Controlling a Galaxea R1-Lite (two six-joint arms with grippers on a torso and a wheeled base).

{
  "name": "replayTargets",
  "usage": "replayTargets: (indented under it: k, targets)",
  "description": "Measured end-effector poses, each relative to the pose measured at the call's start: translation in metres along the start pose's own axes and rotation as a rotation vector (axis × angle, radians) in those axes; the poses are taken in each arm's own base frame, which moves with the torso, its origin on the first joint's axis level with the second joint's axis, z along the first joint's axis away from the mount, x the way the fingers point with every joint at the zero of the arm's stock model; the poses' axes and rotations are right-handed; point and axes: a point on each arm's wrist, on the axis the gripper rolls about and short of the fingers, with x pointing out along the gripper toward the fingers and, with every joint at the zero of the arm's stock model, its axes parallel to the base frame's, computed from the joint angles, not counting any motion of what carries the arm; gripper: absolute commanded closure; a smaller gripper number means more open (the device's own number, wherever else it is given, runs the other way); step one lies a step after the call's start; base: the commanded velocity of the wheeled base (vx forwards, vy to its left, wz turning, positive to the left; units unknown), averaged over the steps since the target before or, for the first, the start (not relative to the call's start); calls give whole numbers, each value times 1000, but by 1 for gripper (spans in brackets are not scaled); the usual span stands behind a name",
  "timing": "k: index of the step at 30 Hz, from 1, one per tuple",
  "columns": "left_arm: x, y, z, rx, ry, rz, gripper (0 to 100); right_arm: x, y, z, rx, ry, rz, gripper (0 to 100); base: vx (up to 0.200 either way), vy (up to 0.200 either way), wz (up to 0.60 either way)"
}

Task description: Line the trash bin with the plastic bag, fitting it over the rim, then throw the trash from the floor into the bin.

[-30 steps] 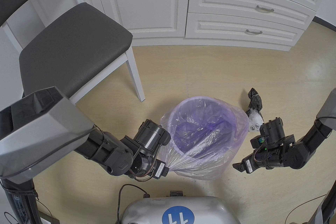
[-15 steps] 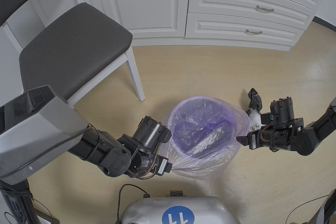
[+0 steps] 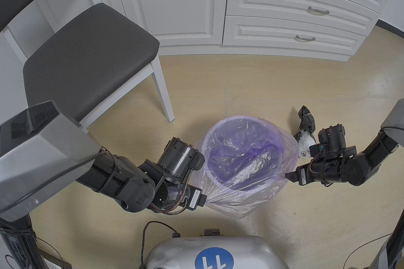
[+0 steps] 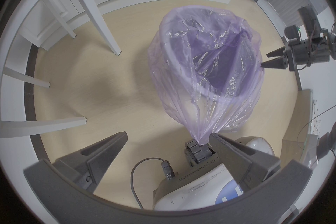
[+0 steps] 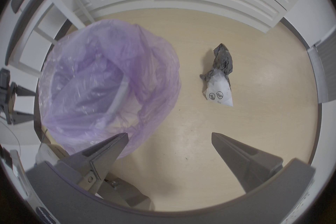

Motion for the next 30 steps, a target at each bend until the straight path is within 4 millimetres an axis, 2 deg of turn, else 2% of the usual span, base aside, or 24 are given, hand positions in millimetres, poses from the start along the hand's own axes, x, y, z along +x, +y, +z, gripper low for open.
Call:
replayTargets:
  k: [5, 12, 18, 22, 30]
  targets:
    - [1, 1, 0, -2, 4, -9, 0, 11, 3, -9, -24, 40, 10, 0, 0, 0, 0]
    - [5, 4, 0, -13, 6, -30, 0, 41, 14, -22, -6, 106, 24, 0, 0, 0, 0]
    - [21, 18, 2, -57, -21, -28, 0, 61, 21, -29, 21, 139, 29, 0, 0, 0, 0]
    - [30, 27, 2, -79, -21, -33, 0, 61, 20, -28, 28, 139, 27, 0, 0, 0, 0]
    - [37, 41, 4, -112, -40, -51, 0, 35, 12, -17, 25, 94, 35, 0, 0, 0, 0]
